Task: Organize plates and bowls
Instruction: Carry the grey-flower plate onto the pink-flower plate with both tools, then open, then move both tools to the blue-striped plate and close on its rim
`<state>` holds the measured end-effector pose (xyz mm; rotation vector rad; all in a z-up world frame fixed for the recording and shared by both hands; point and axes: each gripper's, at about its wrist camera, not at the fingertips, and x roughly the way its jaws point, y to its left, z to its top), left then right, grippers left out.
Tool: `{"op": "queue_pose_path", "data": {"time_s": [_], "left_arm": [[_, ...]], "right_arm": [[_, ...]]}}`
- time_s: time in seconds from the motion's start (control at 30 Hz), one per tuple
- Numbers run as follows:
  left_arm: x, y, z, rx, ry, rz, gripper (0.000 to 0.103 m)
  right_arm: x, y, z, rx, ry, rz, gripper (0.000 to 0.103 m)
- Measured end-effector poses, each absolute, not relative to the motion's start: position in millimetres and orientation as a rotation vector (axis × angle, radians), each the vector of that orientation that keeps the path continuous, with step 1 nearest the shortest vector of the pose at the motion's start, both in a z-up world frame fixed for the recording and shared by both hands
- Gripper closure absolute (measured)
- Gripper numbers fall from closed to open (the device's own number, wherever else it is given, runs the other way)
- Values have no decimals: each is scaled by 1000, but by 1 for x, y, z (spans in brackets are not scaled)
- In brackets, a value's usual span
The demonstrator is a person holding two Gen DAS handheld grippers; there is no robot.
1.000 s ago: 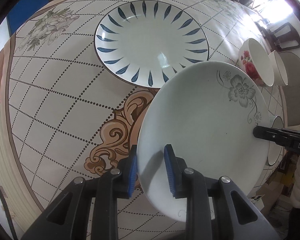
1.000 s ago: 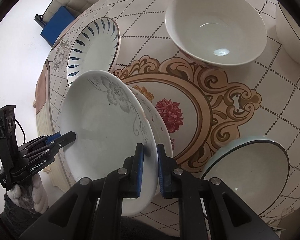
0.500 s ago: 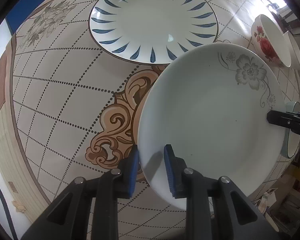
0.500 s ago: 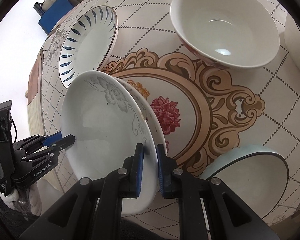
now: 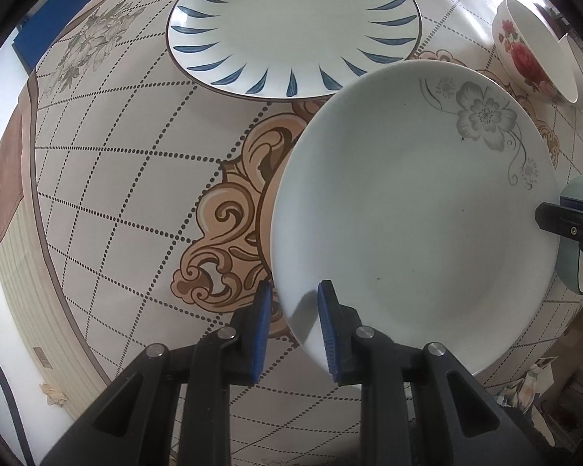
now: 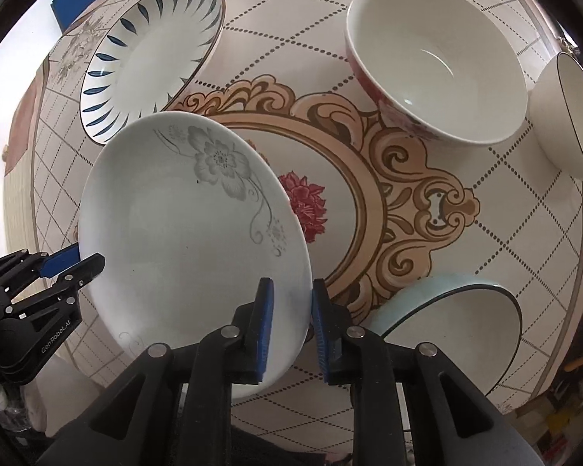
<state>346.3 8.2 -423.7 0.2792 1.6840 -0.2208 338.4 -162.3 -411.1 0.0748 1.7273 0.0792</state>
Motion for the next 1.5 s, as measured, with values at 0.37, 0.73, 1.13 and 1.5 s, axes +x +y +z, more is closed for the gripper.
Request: {"op": "queue_pose_path", "data": {"time_s": [0.37,0.73,1.13,1.5], "left_arm": [[329,11,-397,237,1647,-159,81],[350,27,-351,146,1588,-144,80],[458,80,-361,-111,1565,-97,57],[534,103,-423,-221,1665,-97,57]], "right_arm": [[339,-165,-404,35,1716,50,80],[352,-148,-361,57,1580,109,31],[449,-147,-346,195,1497,247,10],[533,-163,-429,423,1644,194,21]]}}
